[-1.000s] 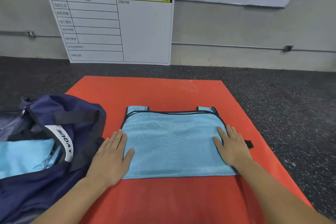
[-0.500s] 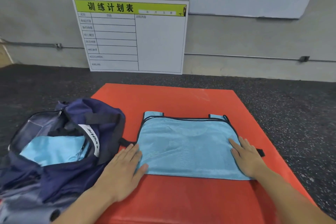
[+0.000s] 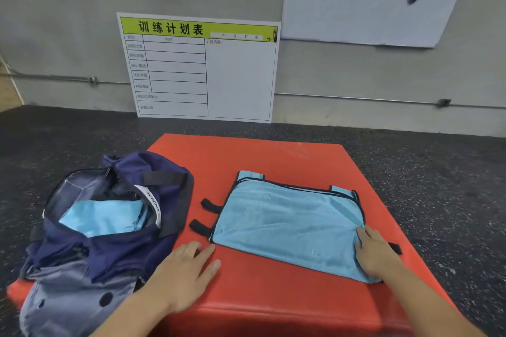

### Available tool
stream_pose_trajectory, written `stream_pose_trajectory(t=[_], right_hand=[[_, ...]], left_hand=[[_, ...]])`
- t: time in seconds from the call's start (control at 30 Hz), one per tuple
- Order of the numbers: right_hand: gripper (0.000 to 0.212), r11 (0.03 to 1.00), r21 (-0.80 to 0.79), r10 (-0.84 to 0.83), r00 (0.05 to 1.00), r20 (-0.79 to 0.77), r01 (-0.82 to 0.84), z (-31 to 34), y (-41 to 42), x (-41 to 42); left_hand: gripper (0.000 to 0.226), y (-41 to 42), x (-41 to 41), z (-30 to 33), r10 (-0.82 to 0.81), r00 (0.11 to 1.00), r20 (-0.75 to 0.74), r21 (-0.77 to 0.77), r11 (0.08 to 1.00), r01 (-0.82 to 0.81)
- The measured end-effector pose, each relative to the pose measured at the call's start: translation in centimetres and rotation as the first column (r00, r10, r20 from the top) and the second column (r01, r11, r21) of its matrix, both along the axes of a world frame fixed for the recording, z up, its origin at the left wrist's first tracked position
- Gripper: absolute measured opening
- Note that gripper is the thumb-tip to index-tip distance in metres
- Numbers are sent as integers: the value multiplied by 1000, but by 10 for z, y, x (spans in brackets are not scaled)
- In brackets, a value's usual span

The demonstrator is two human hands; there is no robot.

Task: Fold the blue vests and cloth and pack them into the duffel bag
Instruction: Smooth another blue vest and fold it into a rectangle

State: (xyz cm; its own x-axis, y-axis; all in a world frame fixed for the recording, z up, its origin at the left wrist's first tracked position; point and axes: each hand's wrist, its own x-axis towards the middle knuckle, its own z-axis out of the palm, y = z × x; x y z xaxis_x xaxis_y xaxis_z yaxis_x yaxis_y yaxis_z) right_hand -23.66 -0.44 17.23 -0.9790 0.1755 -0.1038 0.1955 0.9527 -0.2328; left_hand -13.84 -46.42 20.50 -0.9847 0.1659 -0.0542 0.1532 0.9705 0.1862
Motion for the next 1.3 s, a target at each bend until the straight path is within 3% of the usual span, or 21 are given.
stream_pose_trajectory(t=[0.23, 0.33, 0.4, 0.47, 0.7, 0.77, 0.87, 0.93, 1.0, 1.17, 1.3], right_hand=[[59, 986, 148, 63, 990, 128, -82, 15, -10, 48], [56, 990, 108, 79, 989, 127, -93, 20, -13, 71], [35, 991, 89, 89, 992, 93, -97, 25, -13, 83], [26, 985, 128, 105, 992, 73, -114, 32, -13, 90], [59, 993, 112, -33, 999, 2, 33, 58, -19, 80], [58, 998, 64, 2, 1000, -16, -1, 53, -21, 66], [52, 982, -46, 177, 981, -82, -182, 44, -31, 37], [40, 960, -99, 253, 963, -97, -262, 38, -44, 20], [42, 948, -98, 296, 953, -68, -302, 34, -62, 6], [56, 937, -86, 335, 940, -57, -339, 21, -108, -34], [58, 966, -64, 250, 967, -44, -252, 16, -129, -66]], left_hand=[[131, 7, -9, 2, 9, 995, 102, 31, 999, -13], [84, 12, -20, 3, 21, 992, 120, 43, 999, -26], [66, 16, -30, 2, 39, 992, 118, 34, 998, -43], [64, 18, -39, 0, 64, 991, 120, 28, 997, -68], [65, 7, -78, -16, 124, 990, 61, 69, 989, -129], [64, 4, -91, -20, 138, 989, 51, 108, 984, -143], [65, 2, -111, -24, 144, 988, 58, 152, 977, -151], [65, 3, -125, -26, 130, 991, 29, 136, 982, -133], [64, 3, -141, -25, 123, 992, -1, 112, 986, -122], [61, 5, -172, -30, 128, 991, -48, 57, 991, -125], [60, 7, -191, -34, 142, 988, -65, 46, 989, -140]])
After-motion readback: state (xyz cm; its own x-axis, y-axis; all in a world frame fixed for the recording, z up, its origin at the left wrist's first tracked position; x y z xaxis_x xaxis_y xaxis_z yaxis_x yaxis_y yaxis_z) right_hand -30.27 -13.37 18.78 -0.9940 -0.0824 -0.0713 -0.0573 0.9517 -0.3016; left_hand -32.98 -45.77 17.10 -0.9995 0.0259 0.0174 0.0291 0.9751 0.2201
